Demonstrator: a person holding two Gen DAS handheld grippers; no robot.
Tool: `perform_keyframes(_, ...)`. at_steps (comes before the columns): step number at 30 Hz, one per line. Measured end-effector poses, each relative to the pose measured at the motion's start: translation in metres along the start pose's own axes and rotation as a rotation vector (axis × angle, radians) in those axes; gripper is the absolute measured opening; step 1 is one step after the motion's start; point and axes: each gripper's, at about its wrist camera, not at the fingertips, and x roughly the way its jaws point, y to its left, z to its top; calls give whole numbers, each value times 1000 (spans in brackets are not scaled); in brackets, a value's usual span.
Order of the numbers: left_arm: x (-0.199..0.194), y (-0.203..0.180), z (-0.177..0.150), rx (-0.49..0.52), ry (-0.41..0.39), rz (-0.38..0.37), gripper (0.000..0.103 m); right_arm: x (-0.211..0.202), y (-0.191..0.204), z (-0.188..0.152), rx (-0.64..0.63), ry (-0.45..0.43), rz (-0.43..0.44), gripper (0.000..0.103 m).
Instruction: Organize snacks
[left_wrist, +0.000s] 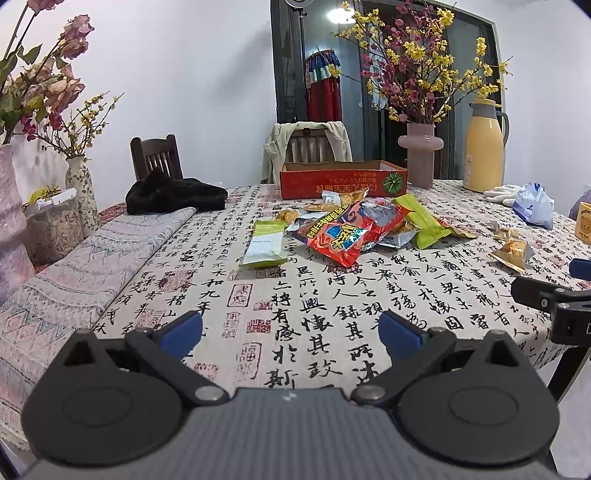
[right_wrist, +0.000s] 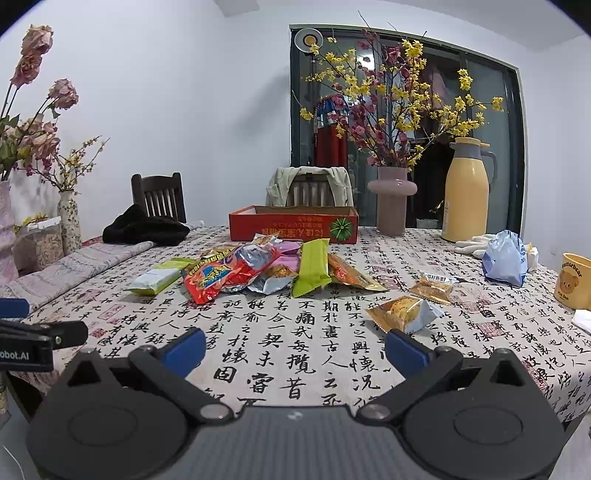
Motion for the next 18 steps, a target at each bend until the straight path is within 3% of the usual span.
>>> perform_keyframes(18,-1,1,0,1,1,7,103,1,0,0,2,2,-2,103)
